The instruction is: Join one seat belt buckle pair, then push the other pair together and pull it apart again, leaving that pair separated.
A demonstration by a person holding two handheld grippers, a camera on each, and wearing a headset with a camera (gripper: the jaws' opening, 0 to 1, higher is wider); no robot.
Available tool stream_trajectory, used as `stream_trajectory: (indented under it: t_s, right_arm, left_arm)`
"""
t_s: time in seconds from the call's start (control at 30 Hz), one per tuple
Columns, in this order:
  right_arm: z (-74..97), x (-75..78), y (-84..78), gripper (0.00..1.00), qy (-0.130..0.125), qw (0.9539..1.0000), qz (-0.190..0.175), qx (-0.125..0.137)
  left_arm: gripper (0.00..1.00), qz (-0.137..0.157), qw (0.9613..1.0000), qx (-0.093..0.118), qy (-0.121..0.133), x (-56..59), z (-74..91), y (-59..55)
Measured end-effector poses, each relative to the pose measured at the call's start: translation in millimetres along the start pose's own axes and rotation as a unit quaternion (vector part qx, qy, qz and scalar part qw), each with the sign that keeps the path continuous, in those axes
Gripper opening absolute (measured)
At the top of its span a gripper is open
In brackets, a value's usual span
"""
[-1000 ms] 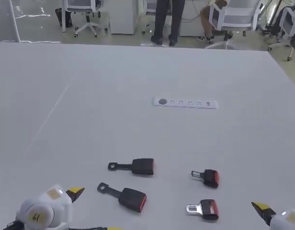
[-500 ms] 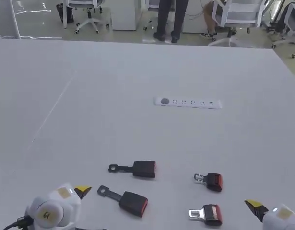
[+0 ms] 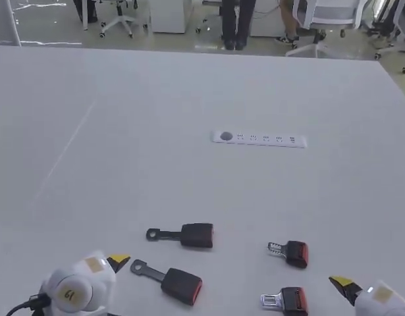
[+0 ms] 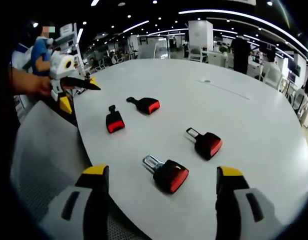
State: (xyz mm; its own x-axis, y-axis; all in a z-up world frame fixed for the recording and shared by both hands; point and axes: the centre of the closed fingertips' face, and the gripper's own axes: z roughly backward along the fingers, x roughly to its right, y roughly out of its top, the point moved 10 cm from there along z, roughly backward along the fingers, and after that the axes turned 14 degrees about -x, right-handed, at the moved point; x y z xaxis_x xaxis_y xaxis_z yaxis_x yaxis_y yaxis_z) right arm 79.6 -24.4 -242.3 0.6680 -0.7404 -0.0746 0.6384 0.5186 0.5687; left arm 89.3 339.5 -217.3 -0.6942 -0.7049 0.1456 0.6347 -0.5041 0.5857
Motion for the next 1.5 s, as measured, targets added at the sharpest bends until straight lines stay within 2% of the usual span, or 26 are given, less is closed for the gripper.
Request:
stream_trajectory:
  t_s: [0.17,0.37,0.5,0.63,0.77,0.97,1.1,1.2,1.27,1.3,1.4,1.5]
  right_arm:
    - [-5.6,4.7,4.8,0.88,0.008,0.9999,0.010,-0.007]
    - [-13.7,9.7,8.7,0.85,0.019,0.9991,0.034,-0.018]
    - [-18.8,11.1,10.8,0.83,0.034,0.9976,0.052,-0.029]
    - [-25.2,14.6,11.5,0.78,0.049,0.9950,0.078,-0.041]
    - [-31.4,18.3,14.4,0.75,0.063,0.9910,0.105,-0.055]
    - [-40.6,24.8,18.0,0.72,0.082,0.9850,0.132,-0.074]
    - [-43.7,26.9,20.8,0.68,0.097,0.9795,0.155,-0.086]
    - [-46.4,27.0,20.9,0.65,0.105,0.9733,0.179,-0.099]
    - [-47.4,27.5,19.0,0.63,0.108,0.9686,0.192,-0.115]
    - [-49.0,27.8,19.8,0.63,0.110,0.9674,0.198,-0.113]
    - [-52.2,28.9,18.5,0.61,0.117,0.9622,0.213,-0.124]
    - [-54.5,30.4,18.2,0.59,0.122,0.9580,0.223,-0.132]
  left_arm:
    - [0.98,-0.014,0.9999,-0.004,-0.008,-4.2,-6.6,5.1]
    - [0.96,-0.029,0.9992,-0.020,-0.019,-8.3,-16.3,8.1]
    - [0.93,-0.059,0.9973,-0.032,-0.028,-9.6,-23.4,10.6]
    - [0.89,-0.098,0.9930,-0.052,-0.042,-11.0,-32.5,12.6]
    - [0.86,-0.139,0.9858,-0.077,-0.055,-12.6,-42.1,15.3]
    - [0.82,-0.179,0.9763,-0.100,-0.070,-17.6,-55.9,21.3]
    - [0.78,-0.205,0.9704,-0.103,-0.075,-20.9,-62.5,26.2]
    - [0.75,-0.217,0.9665,-0.110,-0.082,-23.3,-68.4,27.3]
    - [0.73,-0.230,0.9619,-0.121,-0.086,-24.4,-73.2,26.3]
    - [0.72,-0.237,0.9596,-0.124,-0.088,-24.6,-75.0,25.8]
    - [0.68,-0.270,0.9481,-0.137,-0.095,-23.0,-81.2,25.1]
    - [0.67,-0.286,0.9416,-0.148,-0.099,-22.7,-87.6,24.6]
